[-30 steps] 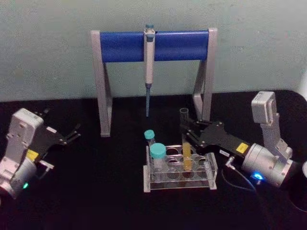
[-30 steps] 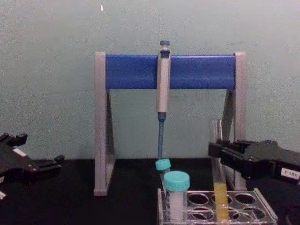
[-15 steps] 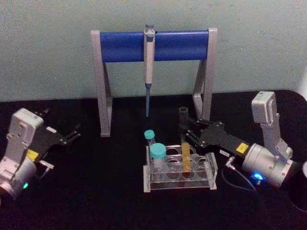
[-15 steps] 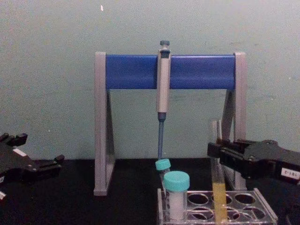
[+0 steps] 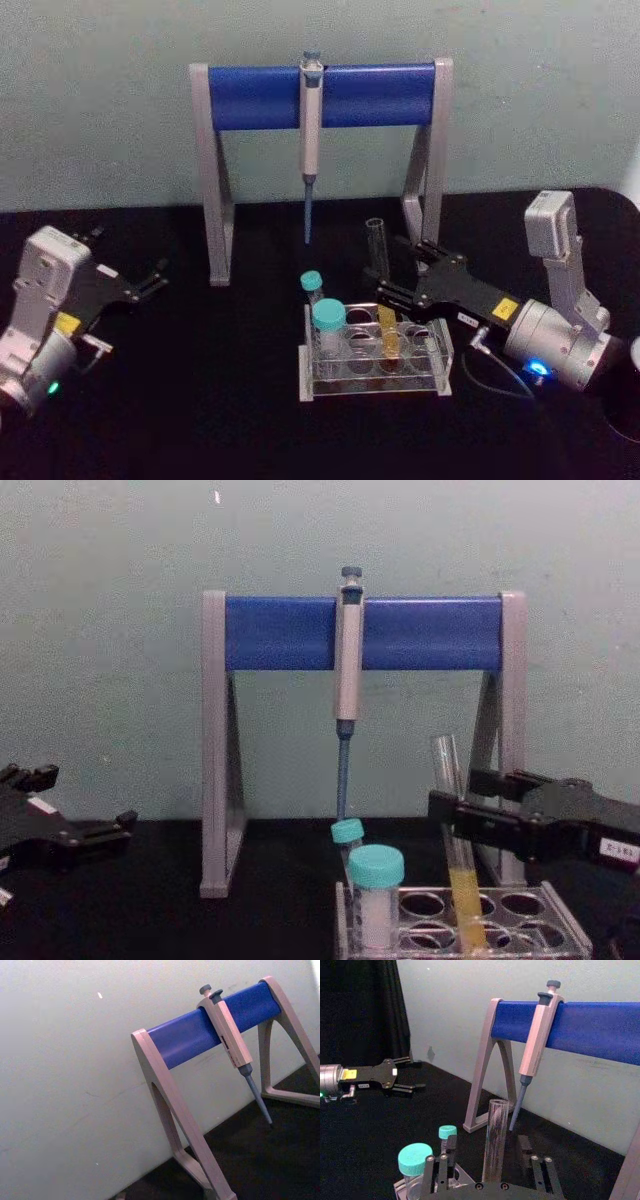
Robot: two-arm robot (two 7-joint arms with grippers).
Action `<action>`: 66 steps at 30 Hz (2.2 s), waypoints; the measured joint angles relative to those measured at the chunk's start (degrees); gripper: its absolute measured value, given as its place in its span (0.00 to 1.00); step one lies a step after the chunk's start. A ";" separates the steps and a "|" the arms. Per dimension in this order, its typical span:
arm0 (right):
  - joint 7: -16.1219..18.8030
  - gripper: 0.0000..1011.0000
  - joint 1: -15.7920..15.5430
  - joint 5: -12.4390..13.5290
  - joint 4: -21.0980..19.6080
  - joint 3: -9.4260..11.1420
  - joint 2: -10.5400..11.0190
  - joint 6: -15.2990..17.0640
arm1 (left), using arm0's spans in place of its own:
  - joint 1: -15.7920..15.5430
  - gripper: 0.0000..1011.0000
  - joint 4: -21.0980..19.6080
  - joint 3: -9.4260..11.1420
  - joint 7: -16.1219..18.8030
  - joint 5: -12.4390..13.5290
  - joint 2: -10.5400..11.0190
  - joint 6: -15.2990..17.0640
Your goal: Pick up the test tube from the test tube rack, shake it, then place it back into the test tube rack.
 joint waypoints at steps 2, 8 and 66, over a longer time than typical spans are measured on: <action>0.00 0.79 0.00 0.00 0.00 0.00 0.00 0.00 | 0.00 0.99 0.00 0.00 0.00 0.00 0.00 0.00; 0.00 0.96 0.00 0.00 0.00 0.00 0.00 0.00 | 0.00 0.99 0.00 0.00 0.00 0.00 0.00 0.00; -33.99 0.99 -7.39 -21.85 -7.80 10.21 -7.45 14.77 | 0.00 0.99 0.00 0.00 0.00 0.00 0.00 0.00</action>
